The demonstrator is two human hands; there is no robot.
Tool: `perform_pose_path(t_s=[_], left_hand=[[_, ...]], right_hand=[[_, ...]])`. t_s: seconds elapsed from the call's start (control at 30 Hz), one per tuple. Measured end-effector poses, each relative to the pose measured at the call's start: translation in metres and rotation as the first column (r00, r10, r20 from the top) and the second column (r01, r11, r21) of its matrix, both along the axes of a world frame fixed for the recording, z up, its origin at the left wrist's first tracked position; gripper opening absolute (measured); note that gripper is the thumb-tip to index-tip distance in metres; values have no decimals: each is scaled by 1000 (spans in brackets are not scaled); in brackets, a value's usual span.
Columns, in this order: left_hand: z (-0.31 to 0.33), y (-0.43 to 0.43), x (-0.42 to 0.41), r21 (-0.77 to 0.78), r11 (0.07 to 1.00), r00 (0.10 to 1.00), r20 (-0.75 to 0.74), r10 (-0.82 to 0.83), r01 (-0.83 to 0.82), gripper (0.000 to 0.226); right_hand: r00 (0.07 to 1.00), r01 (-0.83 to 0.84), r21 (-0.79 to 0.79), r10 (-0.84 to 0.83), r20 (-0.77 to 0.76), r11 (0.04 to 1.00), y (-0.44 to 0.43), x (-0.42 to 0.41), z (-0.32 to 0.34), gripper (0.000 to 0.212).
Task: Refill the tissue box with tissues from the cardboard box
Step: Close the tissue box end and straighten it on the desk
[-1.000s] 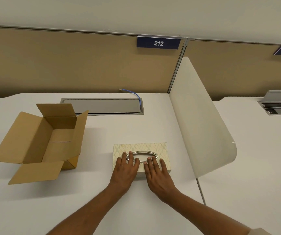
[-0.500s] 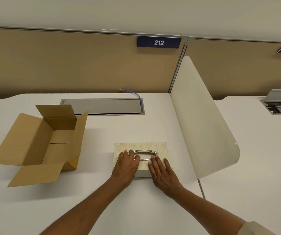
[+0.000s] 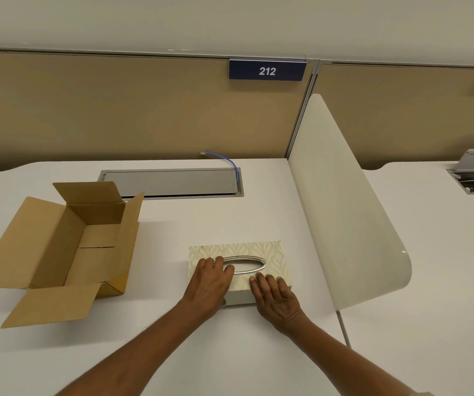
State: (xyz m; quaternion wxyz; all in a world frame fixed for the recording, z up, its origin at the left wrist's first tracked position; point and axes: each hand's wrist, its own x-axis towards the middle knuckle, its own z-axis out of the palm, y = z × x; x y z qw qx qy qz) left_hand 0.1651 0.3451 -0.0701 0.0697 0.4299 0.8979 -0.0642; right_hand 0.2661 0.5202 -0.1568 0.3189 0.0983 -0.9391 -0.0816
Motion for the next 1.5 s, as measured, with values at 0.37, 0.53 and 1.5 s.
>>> perform_pose_path(t_s=[0.37,0.53,1.5], left_hand=[[1,4,-4,-16,1000,1000,13,-21,21,69],[1,2,-4,1,1000,1000,13,-26,26,68],[-27,-15,18,-10,999,999,-2,40,-40,83]], right_hand=[[998,58,-27,-59,-38,998,-2,-7,-7,33],[998,45,-55,-43,49,997,0,0,1,36],[804,325,-530,65,591,783,33,57,8,94]])
